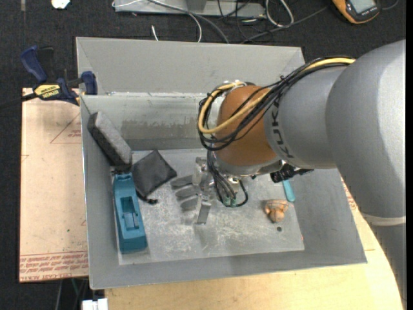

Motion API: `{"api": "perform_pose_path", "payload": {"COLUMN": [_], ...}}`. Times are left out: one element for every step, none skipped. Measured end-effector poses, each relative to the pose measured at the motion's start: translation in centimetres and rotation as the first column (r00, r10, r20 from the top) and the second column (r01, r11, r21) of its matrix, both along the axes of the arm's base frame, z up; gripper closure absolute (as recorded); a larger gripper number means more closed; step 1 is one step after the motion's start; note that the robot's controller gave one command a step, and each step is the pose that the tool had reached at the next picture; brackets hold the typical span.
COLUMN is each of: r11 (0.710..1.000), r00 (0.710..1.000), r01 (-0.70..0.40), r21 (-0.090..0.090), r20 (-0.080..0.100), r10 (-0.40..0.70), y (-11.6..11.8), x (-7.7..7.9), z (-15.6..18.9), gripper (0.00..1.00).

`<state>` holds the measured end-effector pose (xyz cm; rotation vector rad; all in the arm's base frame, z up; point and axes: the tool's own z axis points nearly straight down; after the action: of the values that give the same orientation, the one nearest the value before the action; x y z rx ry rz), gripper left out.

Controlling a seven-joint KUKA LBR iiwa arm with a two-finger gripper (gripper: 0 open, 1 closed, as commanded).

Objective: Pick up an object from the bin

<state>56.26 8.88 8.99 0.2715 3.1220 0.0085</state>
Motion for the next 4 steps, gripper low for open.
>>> {"api": "perform_pose_path", "payload": {"r11": [0.998, 0.996, 0.996, 0.995], "r00": [0.998, 0.996, 0.996, 0.995], "r01": [-0.061, -0.095, -0.09, -0.095], "r21": [0.001, 0.001, 0.002, 0.002], "r20": [0.001, 0.002, 0.005, 0.005], "r10": [0.061, 0.095, 0.09, 0.095], "y": [-0.73, -0.46, -0.45, -0.45], "x": [1.69, 1.76, 2.28, 2.34], "z": [-1.56, -1.78, -1.87, -1.92], "gripper": [0.0, 0.0, 0.0, 0.0]}}
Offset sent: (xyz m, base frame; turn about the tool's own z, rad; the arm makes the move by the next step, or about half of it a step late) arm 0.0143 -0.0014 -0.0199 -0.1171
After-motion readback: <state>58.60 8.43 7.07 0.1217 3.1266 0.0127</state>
